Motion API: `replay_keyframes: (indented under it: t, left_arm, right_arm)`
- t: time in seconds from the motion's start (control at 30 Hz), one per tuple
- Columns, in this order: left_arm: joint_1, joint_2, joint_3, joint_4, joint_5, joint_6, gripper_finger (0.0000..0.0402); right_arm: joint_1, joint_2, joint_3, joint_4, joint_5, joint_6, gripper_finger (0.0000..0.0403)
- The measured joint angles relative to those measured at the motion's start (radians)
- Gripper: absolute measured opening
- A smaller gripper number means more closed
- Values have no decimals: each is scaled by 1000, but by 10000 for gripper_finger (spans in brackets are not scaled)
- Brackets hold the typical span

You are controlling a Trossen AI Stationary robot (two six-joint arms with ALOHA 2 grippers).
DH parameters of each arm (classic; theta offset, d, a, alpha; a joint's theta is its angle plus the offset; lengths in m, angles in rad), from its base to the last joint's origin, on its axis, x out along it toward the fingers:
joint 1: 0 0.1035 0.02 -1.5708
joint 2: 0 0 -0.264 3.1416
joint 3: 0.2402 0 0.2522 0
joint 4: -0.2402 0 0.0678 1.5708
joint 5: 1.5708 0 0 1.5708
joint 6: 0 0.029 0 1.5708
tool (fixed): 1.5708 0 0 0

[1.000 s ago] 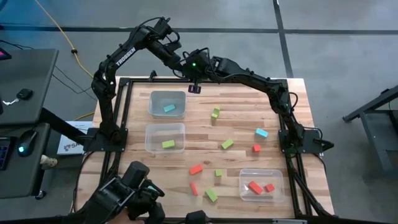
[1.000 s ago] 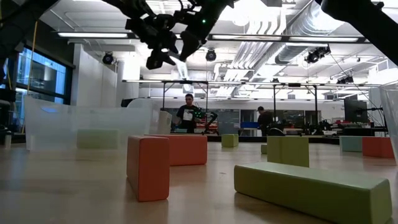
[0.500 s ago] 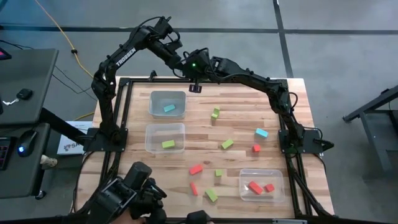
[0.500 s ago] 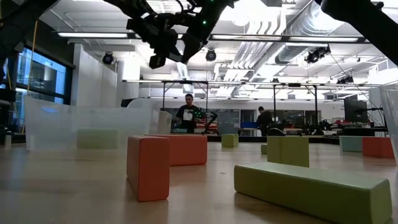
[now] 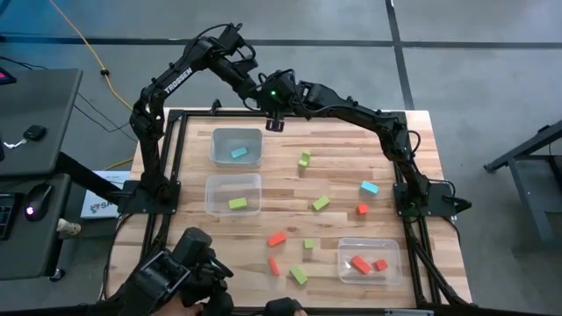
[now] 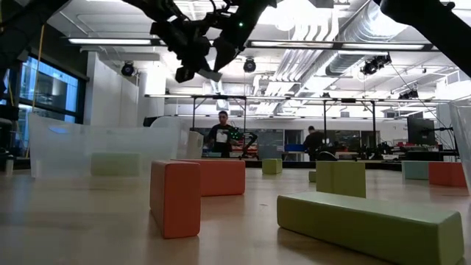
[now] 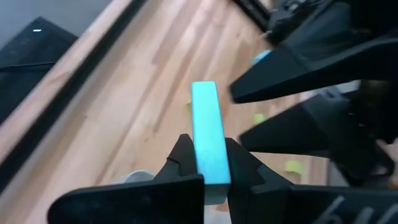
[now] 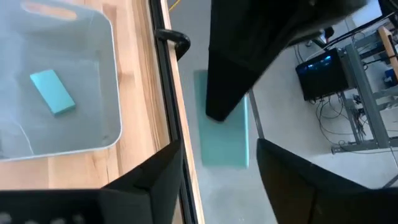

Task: Sort & place blocks by color
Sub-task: Put the blue block into the gray bin

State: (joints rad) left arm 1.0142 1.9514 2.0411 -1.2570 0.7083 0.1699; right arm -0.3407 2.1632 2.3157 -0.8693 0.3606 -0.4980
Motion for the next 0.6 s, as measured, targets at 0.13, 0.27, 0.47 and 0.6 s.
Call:
replay_keyframes:
  t: [0.13, 0.27, 0.47, 0.6]
  left_arm:
    - [1, 0, 0, -42, -104, 25, 1]
    - [1, 0, 0, -132, -130, 80, 1]
    - [-2, 0, 0, -232, -232, 115, 1]
    - [-2, 0, 0, -268, -230, 130, 1]
  right_arm:
    - [4, -9, 0, -9, 34, -6, 224]
    - [8, -37, 0, -12, 91, -7, 227]
    - [8, -88, 0, -28, 219, 3, 225]
    - [5, -119, 0, -22, 270, 4, 225]
